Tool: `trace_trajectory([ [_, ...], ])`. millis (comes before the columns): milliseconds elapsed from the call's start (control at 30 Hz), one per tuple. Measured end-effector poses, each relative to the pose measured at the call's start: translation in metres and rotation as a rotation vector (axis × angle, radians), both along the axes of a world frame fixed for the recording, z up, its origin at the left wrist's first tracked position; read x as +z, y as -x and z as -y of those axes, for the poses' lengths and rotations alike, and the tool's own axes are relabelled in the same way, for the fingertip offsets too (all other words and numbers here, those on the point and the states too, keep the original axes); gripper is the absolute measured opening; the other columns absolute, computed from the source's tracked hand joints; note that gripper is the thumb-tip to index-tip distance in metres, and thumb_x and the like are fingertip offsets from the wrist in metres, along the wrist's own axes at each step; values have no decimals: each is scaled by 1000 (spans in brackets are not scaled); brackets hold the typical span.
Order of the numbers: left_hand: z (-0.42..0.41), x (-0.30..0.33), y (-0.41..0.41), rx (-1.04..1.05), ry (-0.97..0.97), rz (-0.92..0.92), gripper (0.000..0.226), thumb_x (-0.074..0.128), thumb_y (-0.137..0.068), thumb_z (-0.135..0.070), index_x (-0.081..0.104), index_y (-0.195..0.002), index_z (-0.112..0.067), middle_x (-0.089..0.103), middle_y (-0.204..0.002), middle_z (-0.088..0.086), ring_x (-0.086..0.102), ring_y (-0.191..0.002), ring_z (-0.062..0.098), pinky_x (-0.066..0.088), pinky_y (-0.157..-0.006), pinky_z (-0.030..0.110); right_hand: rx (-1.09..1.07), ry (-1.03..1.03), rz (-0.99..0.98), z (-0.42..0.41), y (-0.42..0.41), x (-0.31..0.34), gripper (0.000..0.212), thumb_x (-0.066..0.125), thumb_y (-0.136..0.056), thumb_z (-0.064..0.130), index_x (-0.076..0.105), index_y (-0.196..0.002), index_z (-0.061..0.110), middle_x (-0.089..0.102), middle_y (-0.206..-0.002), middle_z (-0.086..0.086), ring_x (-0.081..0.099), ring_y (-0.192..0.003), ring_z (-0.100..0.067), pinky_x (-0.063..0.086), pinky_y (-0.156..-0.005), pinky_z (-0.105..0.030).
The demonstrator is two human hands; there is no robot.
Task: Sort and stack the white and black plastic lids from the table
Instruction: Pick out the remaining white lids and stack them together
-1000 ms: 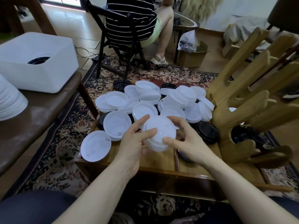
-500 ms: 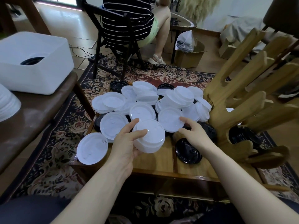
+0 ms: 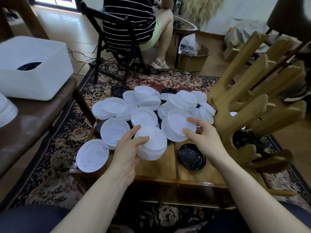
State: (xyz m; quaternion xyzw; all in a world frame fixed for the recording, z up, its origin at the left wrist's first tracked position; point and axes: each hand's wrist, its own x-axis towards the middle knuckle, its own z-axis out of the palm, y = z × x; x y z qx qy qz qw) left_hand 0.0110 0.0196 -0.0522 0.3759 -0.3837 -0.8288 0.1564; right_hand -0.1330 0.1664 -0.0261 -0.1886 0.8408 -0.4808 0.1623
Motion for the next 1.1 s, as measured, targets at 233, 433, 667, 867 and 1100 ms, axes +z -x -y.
trace_trajectory([
  [233,-1,-5,2,-45,4,33,50,67,-86,-5,63,-131,-26,64,-129,3,62,-116,27,56,-91,43,54,-236,57,-2,9,-19,58,47,-88,-5,46,-142,18,47,-140,-8,61,-73,-5,47,-58,-15],
  [433,0,-12,1,-83,14,82,48,67,-85,-6,64,-130,-24,65,-128,6,62,-116,29,56,-80,40,29,-334,62,-7,12,-32,64,47,-87,-10,44,-144,17,43,-148,-8,67,-95,-22,58,-75,-32],
  [667,1,-14,1,-92,23,84,49,67,-84,-7,64,-130,-24,64,-130,6,60,-118,30,57,-86,44,166,-487,-230,-13,14,-33,44,53,-94,12,53,-137,21,53,-142,5,45,-132,-15,45,-102,-36],
  [867,2,-11,1,-85,17,85,45,65,-86,-4,65,-127,-23,65,-128,6,60,-118,29,56,-76,39,301,-668,-414,-14,8,-47,59,61,-87,15,42,-143,20,38,-143,0,32,-132,-19,46,-89,-32],
  [1100,2,-12,1,-79,5,93,47,66,-85,-5,64,-128,-24,64,-129,7,59,-118,30,55,-73,38,489,-524,-577,-2,7,-59,104,80,-73,44,20,-155,19,15,-162,0,6,-151,-20,16,-121,-38],
])
